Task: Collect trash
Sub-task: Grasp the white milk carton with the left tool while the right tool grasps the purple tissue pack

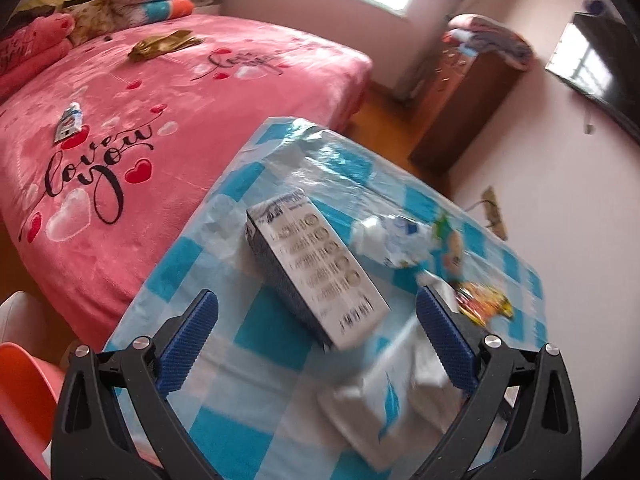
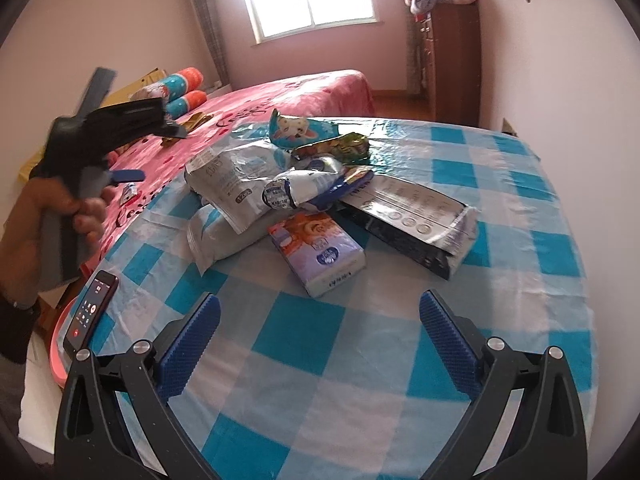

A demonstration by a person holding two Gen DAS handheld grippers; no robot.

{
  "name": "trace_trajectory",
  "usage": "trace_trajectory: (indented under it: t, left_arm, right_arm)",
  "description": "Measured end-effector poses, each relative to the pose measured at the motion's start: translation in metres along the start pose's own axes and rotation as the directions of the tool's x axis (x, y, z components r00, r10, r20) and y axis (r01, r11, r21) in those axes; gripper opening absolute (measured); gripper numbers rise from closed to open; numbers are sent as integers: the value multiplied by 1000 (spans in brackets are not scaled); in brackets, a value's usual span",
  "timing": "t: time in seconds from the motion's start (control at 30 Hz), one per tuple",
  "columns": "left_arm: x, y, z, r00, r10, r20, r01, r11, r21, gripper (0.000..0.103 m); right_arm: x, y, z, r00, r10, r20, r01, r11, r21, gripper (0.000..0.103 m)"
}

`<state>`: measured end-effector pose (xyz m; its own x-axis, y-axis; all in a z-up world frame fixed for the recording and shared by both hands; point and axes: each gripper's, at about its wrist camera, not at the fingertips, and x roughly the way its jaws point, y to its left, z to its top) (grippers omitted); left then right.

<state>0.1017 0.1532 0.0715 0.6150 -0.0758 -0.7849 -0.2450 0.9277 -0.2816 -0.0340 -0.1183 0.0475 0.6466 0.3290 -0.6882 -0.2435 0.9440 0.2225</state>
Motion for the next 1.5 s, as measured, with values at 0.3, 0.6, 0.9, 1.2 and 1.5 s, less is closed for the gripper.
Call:
trace_trajectory:
  t: [0.3, 0.6, 0.9, 1.2, 1.5]
  left_arm:
    - [53, -9, 15, 983, 157, -93, -156, 988, 16, 99]
    - [73, -14, 18, 976, 183, -119, -179, 983, 43, 91]
    - [75, -16, 3, 980, 135, -148, -126, 990, 65, 64]
    - [61, -12, -17, 986, 87, -141, -74, 993, 94, 64]
    - [26, -9, -42, 994, 51, -93, -35, 986, 166, 64]
  right_arm:
    - [41, -2, 17, 997, 47, -63, -50, 998, -40, 98]
    - [72, -4, 25, 993, 34, -114, -40, 998, -50, 82]
    - [86, -1, 31, 992, 14, -125, -23, 997, -74, 82]
    - [92, -1, 30, 993, -14, -120, 4, 997, -83, 76]
    - [83, 2, 24, 995, -17, -95, 11, 998, -61, 58]
